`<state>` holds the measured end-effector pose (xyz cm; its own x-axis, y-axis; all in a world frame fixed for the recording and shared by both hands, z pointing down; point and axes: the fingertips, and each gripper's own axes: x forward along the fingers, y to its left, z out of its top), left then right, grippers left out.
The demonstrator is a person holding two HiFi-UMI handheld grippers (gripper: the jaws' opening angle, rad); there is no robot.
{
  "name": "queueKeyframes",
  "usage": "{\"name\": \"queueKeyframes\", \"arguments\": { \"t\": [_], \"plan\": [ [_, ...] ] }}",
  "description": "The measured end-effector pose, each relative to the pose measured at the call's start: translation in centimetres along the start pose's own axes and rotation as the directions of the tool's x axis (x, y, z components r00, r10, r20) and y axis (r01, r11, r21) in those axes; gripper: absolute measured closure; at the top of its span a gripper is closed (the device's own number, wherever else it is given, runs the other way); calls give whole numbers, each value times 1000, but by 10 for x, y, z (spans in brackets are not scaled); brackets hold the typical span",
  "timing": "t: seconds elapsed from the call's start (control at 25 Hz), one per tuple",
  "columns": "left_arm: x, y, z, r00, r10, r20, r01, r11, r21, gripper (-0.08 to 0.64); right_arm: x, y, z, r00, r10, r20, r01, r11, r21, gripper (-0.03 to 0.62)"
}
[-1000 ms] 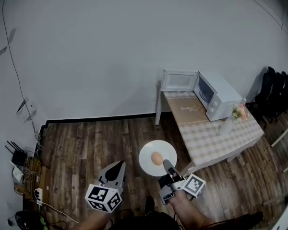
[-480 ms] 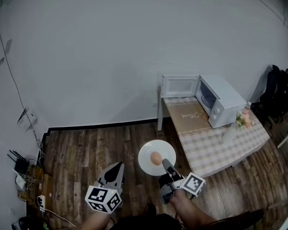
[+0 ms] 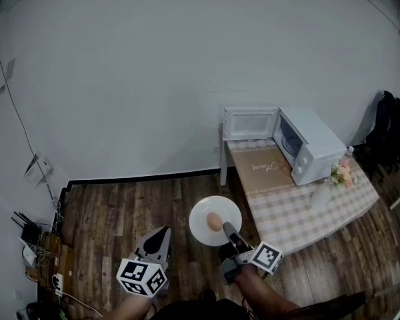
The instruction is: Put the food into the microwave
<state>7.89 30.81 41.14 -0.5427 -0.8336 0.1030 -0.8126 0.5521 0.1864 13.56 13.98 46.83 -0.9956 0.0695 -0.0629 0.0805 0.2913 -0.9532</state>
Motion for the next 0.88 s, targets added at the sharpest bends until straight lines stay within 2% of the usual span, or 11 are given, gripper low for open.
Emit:
{"name": "queueKeyframes", "arguments": {
  "t": [0.16,0.28,0.4,0.88],
  "plan": [
    [17,-4,0,1000,2,-8,-2,1000,7,552,6,-7,14,1000,-14,-13,14,1000,-19,565],
    [31,-7,-2,1000,9,-16,-9,1000,11,552,11,-13,25,1000,-3,-19,3,1000,-2,565],
    [47,-9,-5,1000,13,-24,-13,1000,13,552,13,-20,36,999,-26,-24,26,1000,6,565],
    [88,-14,-5,999,-38,-35,39,999,14,552,27,-31,66,1000,-27,14,27,999,19,565]
  ]
}}
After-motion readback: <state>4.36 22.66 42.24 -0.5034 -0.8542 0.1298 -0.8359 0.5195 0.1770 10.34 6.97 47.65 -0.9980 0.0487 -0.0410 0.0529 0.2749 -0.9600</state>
